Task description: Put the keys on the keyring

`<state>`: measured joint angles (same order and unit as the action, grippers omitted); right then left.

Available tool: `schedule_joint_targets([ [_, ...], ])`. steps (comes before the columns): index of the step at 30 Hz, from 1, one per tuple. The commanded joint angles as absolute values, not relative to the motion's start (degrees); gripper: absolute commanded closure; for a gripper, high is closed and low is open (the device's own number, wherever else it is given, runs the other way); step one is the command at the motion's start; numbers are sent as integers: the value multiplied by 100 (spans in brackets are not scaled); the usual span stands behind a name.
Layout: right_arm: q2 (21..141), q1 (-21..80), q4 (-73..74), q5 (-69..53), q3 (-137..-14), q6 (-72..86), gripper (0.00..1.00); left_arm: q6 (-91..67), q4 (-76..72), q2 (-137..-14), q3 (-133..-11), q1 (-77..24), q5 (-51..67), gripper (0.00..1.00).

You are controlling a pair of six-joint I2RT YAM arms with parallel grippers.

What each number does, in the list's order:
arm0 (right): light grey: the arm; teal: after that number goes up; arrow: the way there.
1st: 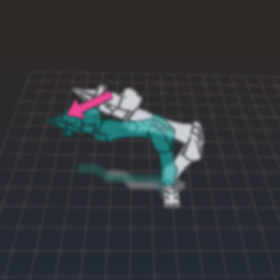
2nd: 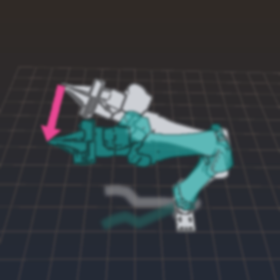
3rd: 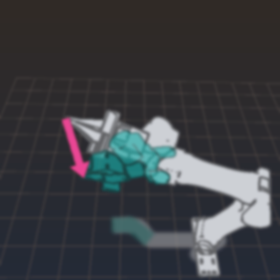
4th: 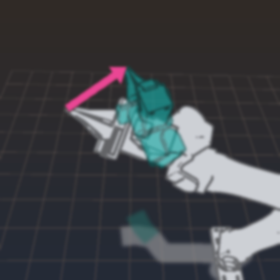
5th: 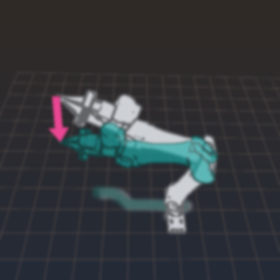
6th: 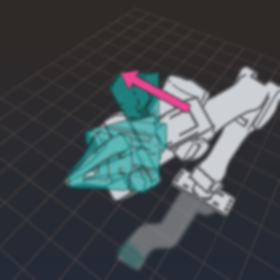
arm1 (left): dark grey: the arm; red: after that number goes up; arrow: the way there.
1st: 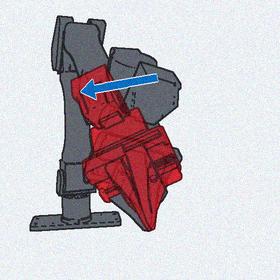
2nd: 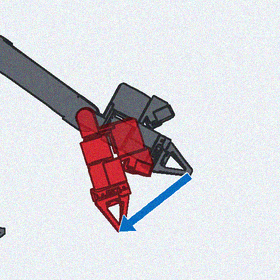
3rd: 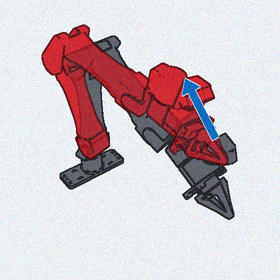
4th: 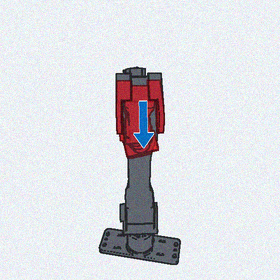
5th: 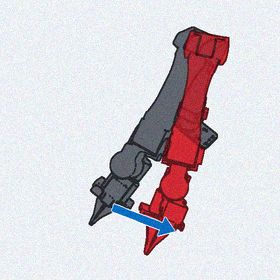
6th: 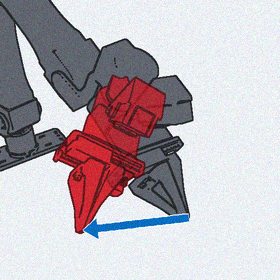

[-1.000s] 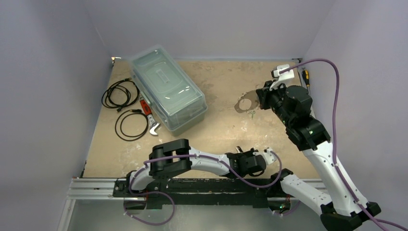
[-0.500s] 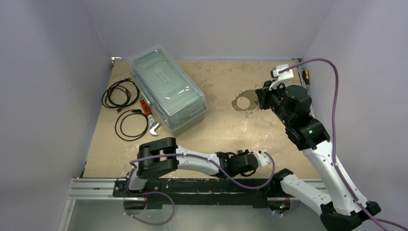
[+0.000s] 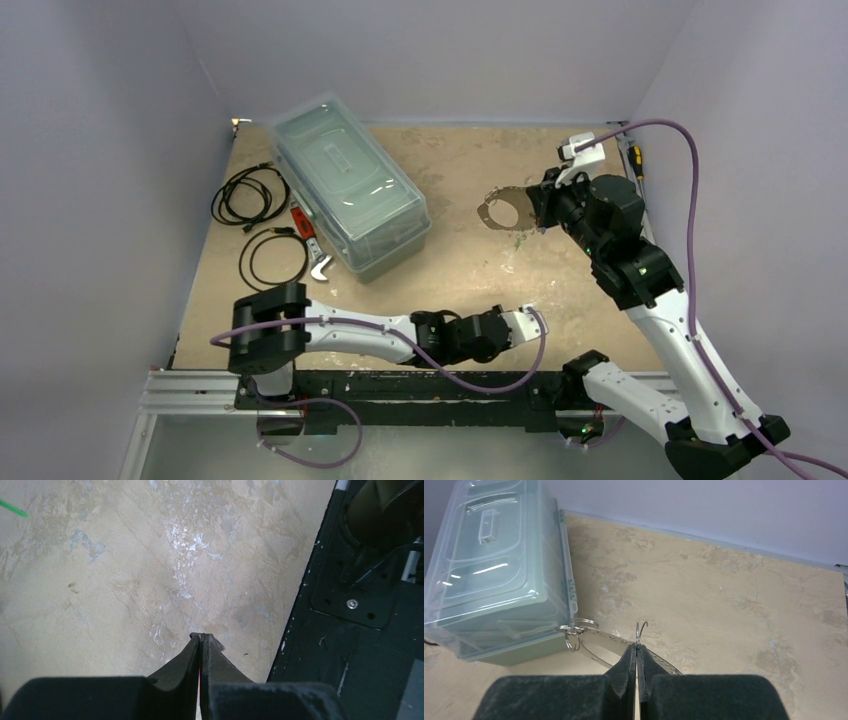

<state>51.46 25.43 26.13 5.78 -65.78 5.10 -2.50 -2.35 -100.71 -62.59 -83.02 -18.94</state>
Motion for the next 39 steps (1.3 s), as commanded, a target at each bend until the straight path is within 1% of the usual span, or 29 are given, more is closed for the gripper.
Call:
schedule_joint_targets([
  [1, 5161, 2517, 2280, 306, -6867, 492, 100, -451, -631, -9390, -5960, -8332, -1632, 100],
  [6, 5225, 2516, 2244, 99, -6858, 501, 100, -431, -533, -8709, -5613, -8332, -1557, 100],
  [10, 5343, 2515, 2245, 27, -6880, 399, 100, -419, -219, -8104, -5352, -8332, -1857, 100],
  [16, 5346, 2518, 1725, -777, -6493, 317, 100, -482, 856, -7236, -5268, -8332, -2331, 100],
  [19, 5388, 2530, 1492, -986, -6330, 318, 100, -599, 1306, -6600, -5269, -8523, -2860, 100],
  [24, 5527, 2523, 1362, -1481, -6207, 138, 100, -665, 2303, -5859, -5581, -8557, -3041, 100],
  [28, 5561, 2530, 1259, -1791, -6099, 35, 100, -101, 2590, -5125, -5339, -8552, -3263, 100],
  [33, 5641, 2531, 1079, -2138, -6019, 35, 100, 1020, 2211, -4217, -4894, -8552, -2651, 100],
  [37, 5643, 2584, 919, -2728, -5839, -195, 100, 1451, 2226, -4084, -4884, -8552, -2767, 100],
  [39, 5622, 2678, 847, -2828, -5692, -263, 100, 1668, 2164, -4104, -4803, -8552, -2910, 100],
])
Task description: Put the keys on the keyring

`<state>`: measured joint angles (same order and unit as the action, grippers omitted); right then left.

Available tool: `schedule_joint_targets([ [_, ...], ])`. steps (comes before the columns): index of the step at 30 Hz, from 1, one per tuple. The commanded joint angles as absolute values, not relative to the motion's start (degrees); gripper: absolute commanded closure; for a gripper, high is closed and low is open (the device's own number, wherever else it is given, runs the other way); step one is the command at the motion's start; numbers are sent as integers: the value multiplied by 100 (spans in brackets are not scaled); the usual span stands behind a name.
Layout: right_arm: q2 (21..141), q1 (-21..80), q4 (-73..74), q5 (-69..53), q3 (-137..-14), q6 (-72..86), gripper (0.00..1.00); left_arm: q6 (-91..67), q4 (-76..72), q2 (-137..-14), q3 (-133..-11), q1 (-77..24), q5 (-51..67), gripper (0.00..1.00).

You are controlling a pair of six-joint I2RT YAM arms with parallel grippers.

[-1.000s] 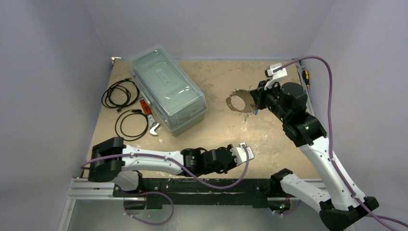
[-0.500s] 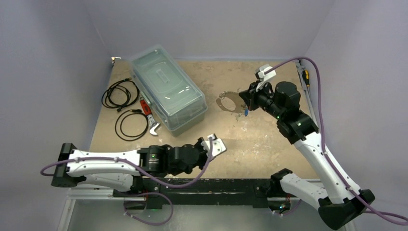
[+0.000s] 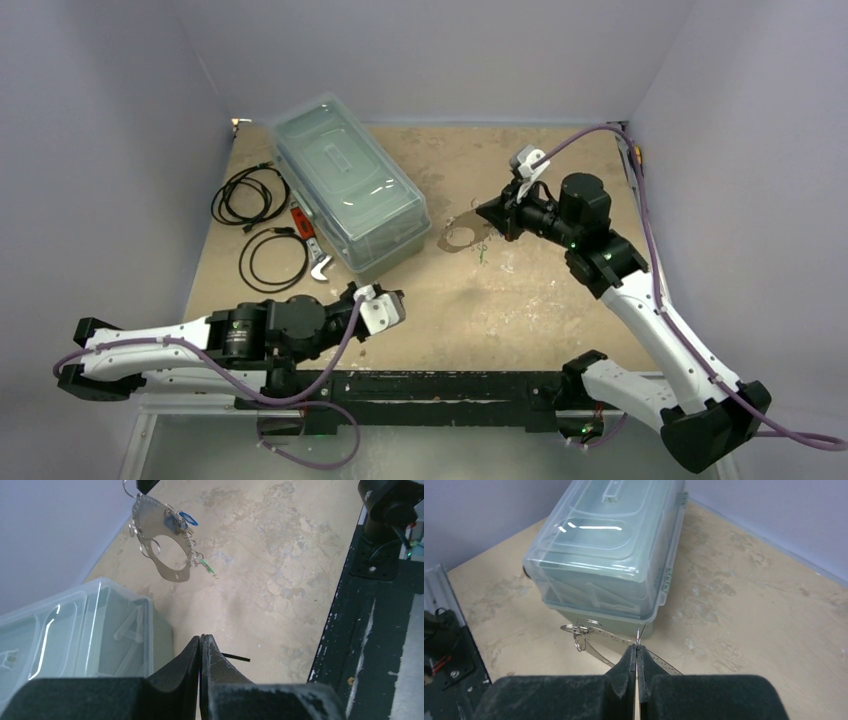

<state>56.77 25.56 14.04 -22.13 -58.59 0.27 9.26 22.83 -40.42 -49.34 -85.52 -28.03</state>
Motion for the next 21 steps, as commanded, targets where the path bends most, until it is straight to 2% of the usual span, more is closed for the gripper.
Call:
schedule_joint_targets([
  [1, 5610, 2795, 812, -2811, -5616, -302, 100, 1754, 2086, -4104, -4716, -8552, -3004, 100],
  [6, 5651, 3643, 903, -2467, -5445, -692, 100, 2135, 1909, -4112, -4378, -8516, -3118, 100],
  [10, 5722, 3900, 894, -2771, -5401, -756, 100, 1986, 1918, -4046, -4352, -8090, -3224, 100],
  [16, 5646, 3969, 933, -3045, -5408, -790, 100, 1824, 1528, -3129, -4148, -7790, -1585, 100],
  [21, 5584, 4119, 980, -3483, -5406, -849, 100, 1975, 1450, -2848, -3956, -7529, -1627, 100],
])
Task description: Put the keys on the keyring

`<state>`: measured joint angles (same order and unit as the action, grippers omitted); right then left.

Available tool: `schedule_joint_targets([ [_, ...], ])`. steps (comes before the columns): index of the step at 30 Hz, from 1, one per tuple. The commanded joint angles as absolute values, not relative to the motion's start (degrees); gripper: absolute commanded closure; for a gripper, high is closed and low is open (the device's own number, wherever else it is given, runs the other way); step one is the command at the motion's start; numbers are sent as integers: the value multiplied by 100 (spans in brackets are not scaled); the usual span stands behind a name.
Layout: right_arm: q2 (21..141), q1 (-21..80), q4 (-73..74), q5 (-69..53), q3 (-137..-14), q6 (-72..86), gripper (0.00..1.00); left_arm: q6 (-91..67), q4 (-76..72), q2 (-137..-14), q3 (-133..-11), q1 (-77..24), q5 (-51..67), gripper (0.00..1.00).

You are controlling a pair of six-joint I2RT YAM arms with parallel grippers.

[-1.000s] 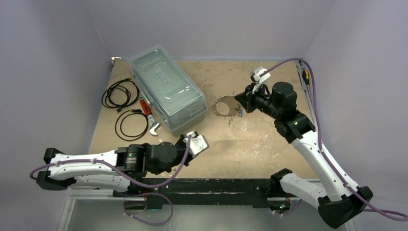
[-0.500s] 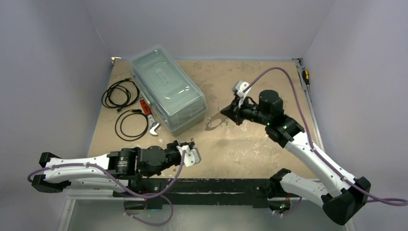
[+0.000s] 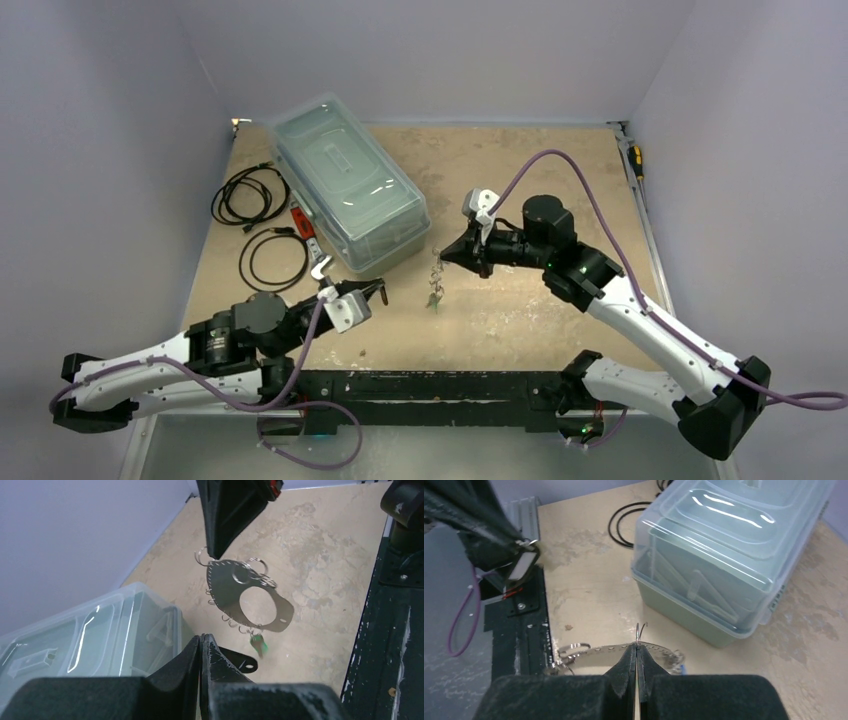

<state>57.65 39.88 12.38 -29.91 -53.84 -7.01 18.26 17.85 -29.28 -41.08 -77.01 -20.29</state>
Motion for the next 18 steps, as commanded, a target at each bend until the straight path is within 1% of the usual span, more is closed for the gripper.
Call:
schedule_joint_targets([
  [1, 5581, 4159, 988, -3590, -5405, -871, 100, 1996, 1407, -2836, -3910, -7520, -1567, 100],
  [6, 5581, 4356, 1094, -4017, -5435, -960, 100, 2038, 1259, -2751, -3761, -7444, -1483, 100],
  [10, 5589, 4492, 1156, -4438, -5473, -1009, 100, 1996, 1129, -2620, -3669, -7234, -1189, 100],
  [14, 5641, 4614, 1188, -4686, -5502, -1028, 100, 1677, 797, -2620, -3518, -6796, -1155, 100],
  [18, 5771, 4737, 1008, -4737, -5482, -984, 100, 1315, 568, -2851, -3496, -6363, -734, 100],
])
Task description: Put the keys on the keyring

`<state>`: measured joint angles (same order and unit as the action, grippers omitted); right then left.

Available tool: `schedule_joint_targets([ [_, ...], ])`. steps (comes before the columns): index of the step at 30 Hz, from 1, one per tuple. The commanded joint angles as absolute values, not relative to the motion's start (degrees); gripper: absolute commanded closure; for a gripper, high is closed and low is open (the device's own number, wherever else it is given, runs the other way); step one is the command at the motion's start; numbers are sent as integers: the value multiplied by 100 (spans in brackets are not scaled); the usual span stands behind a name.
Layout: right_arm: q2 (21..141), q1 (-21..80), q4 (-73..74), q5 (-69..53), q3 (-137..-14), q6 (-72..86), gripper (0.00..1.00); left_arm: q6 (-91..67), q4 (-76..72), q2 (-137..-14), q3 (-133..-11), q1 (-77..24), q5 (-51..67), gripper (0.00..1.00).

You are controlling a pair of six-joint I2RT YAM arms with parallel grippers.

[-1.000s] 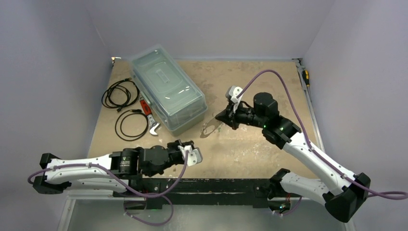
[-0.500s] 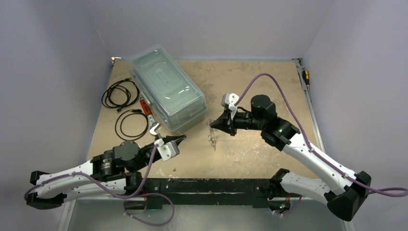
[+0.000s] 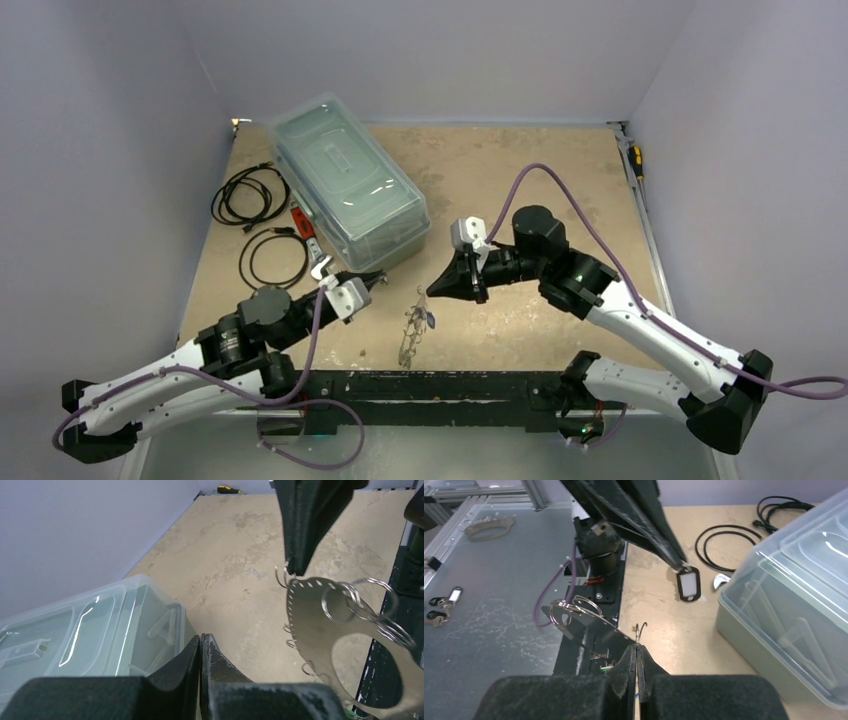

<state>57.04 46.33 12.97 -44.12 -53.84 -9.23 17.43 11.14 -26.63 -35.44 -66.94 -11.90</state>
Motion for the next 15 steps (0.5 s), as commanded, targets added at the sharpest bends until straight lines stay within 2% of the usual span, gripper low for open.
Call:
schedule_joint_targets([
  [1, 5808, 4756, 970, -4737, -5484, -980, 100, 1215, 537, -2927, -3512, -6242, -622, 100],
  [6, 5976, 4871, 724, -4824, -5505, -915, 100, 820, 366, -3044, -3573, -5765, 434, 100],
  [12, 6170, 5053, 855, -4960, -5718, -1083, 100, 1124, 293, -2652, -3536, -5666, 2368, 100],
  [15, 6213, 5116, 1060, -5101, -5836, -1220, 100, 1147, 261, -2537, -3496, -5665, 2417, 100],
])
